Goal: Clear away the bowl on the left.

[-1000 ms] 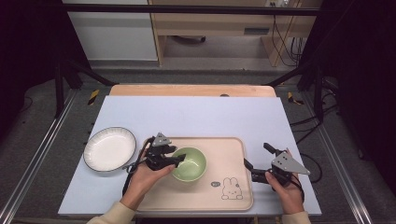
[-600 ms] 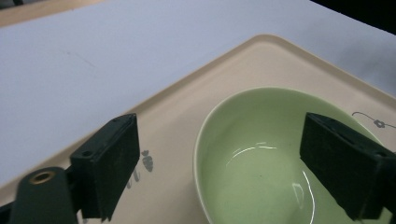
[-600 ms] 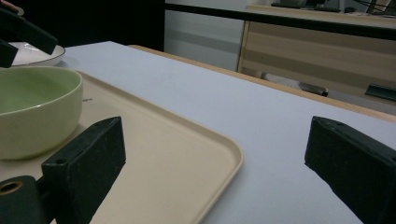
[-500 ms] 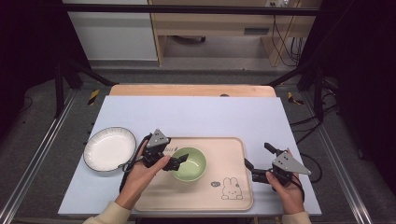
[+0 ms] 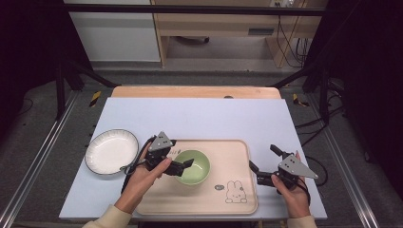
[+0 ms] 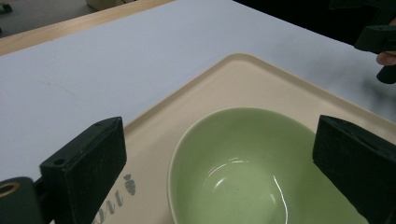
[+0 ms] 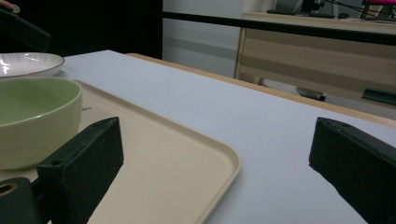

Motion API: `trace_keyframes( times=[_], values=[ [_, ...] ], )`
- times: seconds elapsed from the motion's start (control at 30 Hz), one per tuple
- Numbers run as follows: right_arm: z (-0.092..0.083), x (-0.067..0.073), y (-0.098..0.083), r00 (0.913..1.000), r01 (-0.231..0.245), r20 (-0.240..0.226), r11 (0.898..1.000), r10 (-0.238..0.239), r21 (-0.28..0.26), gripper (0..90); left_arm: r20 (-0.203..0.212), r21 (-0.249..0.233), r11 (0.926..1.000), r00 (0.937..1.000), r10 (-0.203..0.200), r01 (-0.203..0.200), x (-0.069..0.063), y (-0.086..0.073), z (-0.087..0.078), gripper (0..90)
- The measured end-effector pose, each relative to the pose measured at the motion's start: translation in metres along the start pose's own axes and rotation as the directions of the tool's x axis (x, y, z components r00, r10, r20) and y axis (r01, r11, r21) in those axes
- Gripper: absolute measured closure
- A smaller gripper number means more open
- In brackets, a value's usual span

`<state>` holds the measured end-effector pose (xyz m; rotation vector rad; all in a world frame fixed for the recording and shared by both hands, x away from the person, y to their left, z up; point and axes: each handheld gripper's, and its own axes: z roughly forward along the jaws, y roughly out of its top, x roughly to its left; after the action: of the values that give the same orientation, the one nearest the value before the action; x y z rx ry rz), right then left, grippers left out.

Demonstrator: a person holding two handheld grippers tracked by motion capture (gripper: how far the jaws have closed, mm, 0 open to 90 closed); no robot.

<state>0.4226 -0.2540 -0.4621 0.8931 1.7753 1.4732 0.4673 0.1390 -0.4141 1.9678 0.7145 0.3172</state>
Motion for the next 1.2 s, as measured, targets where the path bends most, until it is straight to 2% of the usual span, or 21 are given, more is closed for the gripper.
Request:
trace_keyframes(
  times=[0.1,0.17,0.3,0.7,1.03,1.2],
  values=[
    [0.000,0.000,0.000,1.0000,-0.001,-0.001,1.000,0.001,-0.001,2.8,0.021,-0.009,0.9997,0.9996,-0.021,0.021,-0.001,0.001,0.000,2.9],
    [0.000,0.000,0.000,1.0000,-0.003,0.001,1.000,0.003,-0.003,2.7,0.021,-0.007,0.9998,0.9996,-0.019,0.019,-0.002,0.002,-0.002,2.9],
    [0.000,0.000,0.000,1.0000,-0.005,0.005,1.000,0.005,-0.006,2.6,0.032,-0.036,0.9986,0.9988,-0.037,0.038,-0.001,0.006,-0.008,2.9],
    [0.000,0.000,0.000,0.9999,-0.008,0.007,1.000,0.008,-0.003,2.6,0.060,-0.079,0.9964,0.9979,-0.024,0.029,-0.005,0.014,-0.023,3.3],
    [0.000,0.000,0.000,1.0000,0.003,0.005,1.000,-0.003,-0.004,2.6,0.058,-0.120,0.9922,0.9979,-0.030,0.037,-0.002,0.018,-0.038,3.4],
    [0.001,0.000,0.000,1.0000,0.002,0.005,1.000,-0.002,0.002,2.9,0.043,-0.149,0.9880,0.9985,-0.035,0.041,0.004,0.019,-0.048,5.1]
  ],
)
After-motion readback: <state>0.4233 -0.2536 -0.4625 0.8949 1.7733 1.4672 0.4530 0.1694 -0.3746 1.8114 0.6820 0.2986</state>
